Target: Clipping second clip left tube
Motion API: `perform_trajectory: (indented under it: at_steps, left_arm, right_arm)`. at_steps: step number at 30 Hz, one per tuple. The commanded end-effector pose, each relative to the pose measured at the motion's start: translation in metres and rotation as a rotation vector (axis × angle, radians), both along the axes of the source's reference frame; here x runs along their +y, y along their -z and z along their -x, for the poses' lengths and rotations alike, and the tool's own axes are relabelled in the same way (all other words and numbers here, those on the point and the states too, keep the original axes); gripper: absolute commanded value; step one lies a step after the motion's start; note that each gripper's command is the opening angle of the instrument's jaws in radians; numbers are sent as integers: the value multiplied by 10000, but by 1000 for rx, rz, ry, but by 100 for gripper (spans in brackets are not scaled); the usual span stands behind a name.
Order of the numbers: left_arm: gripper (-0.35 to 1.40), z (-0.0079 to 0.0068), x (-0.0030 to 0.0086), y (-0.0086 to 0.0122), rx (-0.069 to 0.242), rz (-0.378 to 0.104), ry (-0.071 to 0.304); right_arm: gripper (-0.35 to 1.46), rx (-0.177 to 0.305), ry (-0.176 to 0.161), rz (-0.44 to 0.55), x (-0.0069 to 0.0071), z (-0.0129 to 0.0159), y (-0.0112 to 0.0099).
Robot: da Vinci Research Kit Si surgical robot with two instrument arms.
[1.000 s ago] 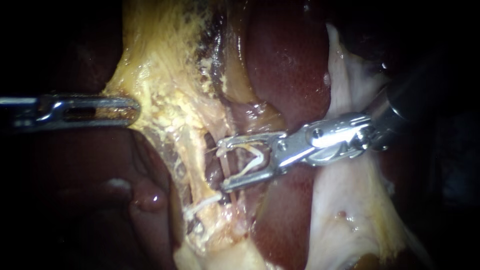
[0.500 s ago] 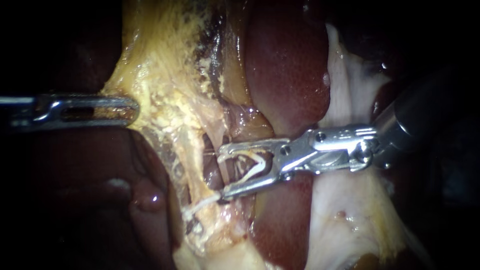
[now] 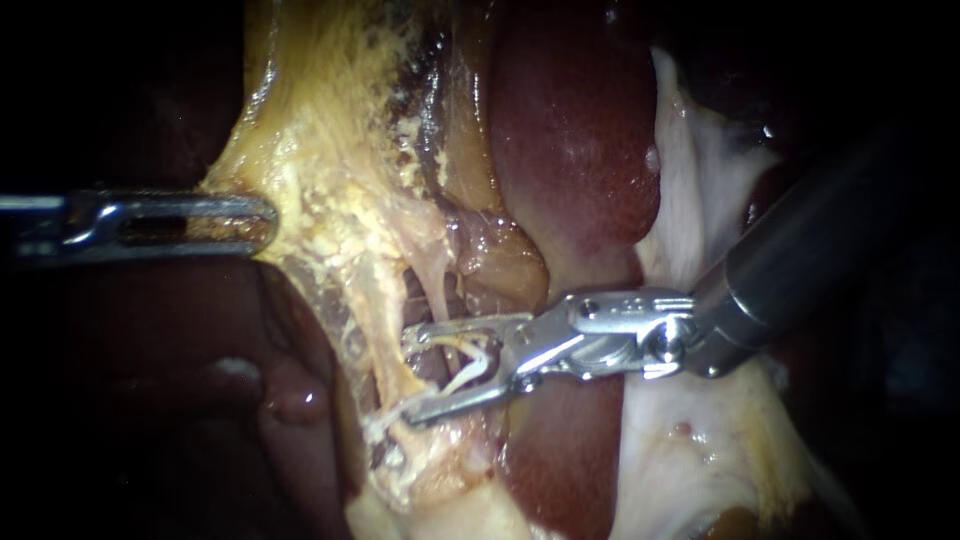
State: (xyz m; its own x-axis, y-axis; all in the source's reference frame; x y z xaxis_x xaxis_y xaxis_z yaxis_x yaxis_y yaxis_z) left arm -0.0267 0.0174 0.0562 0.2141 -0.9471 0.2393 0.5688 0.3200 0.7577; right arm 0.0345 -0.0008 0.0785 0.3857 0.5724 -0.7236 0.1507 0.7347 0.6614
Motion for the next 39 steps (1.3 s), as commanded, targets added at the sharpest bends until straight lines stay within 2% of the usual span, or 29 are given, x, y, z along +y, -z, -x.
perform_trajectory:
  at_steps: [1, 8, 10, 20, 26, 39]
  left_arm:
    - [-35, 0, 0, 0, 1, 0, 1]
    - [-35, 1, -1, 2, 1, 0, 2]
    - [-35, 1, -1, 2, 1, 0, 2]
    - [-35, 2, -1, 1, 2, 0, 2]
    - [-35, 2, -1, 1, 2, 0, 2]
    - [-35, 4, -1, 1, 2, 1, 3]
  right_arm:
    - [54, -1, -1, 0, -1, -1, -1]
    - [54, 6, 11, -6, -4, -9, -2]
    - [54, 10, 25, -16, -5, -10, -1]
    - [52, 57, 58, -86, -13, -21, 1]
    - [51, 77, 53, -103, -15, -31, 1]
    - [45, 67, 47, -122, -17, -39, -3]
